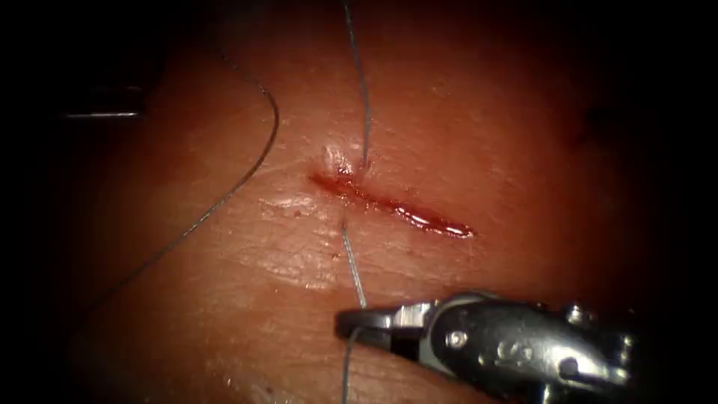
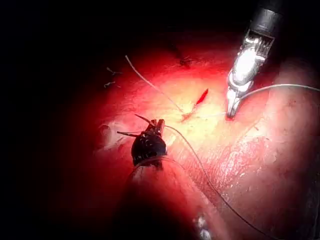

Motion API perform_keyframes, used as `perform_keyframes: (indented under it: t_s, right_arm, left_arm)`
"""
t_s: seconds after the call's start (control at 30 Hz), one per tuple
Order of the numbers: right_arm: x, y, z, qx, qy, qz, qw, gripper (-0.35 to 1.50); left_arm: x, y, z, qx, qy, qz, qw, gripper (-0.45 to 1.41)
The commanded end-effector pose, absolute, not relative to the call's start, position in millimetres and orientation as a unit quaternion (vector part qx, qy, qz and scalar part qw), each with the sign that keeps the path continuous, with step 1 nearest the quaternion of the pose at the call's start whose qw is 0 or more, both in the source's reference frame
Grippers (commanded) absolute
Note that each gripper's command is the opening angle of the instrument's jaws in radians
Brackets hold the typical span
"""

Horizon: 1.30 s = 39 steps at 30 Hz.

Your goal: Wound Closure

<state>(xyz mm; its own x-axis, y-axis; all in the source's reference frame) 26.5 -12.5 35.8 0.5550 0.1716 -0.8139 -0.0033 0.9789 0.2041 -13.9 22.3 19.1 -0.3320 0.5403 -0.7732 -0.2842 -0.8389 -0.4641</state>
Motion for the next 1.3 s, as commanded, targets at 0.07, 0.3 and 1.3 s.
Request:
perform_keyframes:
  t_s: [0.07,0.3,1.3]
  right_arm:
    - [26.6,-13.9,35,0.094,0.472,0.047,0.875,-0.35]
    - [27.5,-16.5,32,0.124,0.48,0.032,0.868,-0.35]
    - [25.7,-7.6,36,0.027,0.49,0.106,0.865,1.23]
  left_arm:
    - [-14.2,22.7,20,-0.519,-0.121,0.807,0.255,-0.45]
    - [-14.2,22.7,20,-0.517,-0.12,0.808,0.256,-0.45]
    - [-14.0,22.6,20,-0.516,-0.118,0.809,0.257,-0.45]
